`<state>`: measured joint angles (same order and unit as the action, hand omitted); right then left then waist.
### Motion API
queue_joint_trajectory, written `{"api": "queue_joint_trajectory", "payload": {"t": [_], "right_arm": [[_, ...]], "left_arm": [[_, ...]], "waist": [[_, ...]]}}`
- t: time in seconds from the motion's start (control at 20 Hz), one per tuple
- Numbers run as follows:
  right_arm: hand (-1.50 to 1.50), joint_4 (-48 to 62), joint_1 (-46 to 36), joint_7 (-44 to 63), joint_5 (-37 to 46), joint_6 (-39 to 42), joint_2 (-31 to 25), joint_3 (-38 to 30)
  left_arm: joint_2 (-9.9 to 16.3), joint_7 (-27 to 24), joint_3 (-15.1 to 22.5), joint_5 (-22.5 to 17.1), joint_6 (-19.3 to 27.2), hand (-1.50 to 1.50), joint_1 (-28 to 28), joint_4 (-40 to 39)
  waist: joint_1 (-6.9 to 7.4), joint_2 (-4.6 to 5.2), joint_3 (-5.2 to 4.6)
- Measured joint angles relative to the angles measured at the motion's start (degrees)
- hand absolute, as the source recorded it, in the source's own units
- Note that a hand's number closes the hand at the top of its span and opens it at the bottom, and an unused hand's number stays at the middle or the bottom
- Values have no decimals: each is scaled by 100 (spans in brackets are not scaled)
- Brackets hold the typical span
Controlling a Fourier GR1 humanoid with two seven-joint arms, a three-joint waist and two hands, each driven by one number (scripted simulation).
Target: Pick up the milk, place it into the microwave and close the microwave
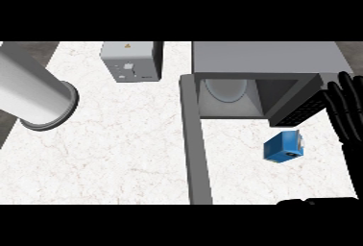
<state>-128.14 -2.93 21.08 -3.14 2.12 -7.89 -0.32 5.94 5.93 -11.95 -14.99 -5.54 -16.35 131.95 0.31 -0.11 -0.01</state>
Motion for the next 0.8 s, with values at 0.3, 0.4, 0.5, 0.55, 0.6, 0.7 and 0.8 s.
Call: {"api": "queue_joint_trajectory", "payload": {"t": [0.3,0.4,0.5,0.55,0.6,0.7,0.8], "right_arm": [[-150,405,335,-455,-17,202,17,-213],[-150,545,329,-506,-40,249,17,-277],[-150,690,389,-641,-30,320,23,-317],[-150,733,466,-718,-51,357,21,-369],[-150,850,505,-843,-28,362,56,-391],[-150,1132,466,-973,36,335,105,-418],[-150,1340,658,-1251,117,370,163,-421]], "left_arm": [[100,-68,-602,-611,-512,-150,-366,72],[68,81,-681,-687,-535,-150,-409,231],[34,47,-809,-750,-635,-150,-430,206],[34,90,-890,-804,-684,-150,-493,240],[47,89,-984,-845,-749,-150,-519,231],[-52,25,-1050,-880,-899,-150,-688,232],[-153,-61,-1043,-828,-998,-150,-729,198]], "waist": [[1,2,1],[-1,4,2],[-3,5,1],[-2,4,1],[-1,3,1],[10,4,1],[2,6,2]]}}
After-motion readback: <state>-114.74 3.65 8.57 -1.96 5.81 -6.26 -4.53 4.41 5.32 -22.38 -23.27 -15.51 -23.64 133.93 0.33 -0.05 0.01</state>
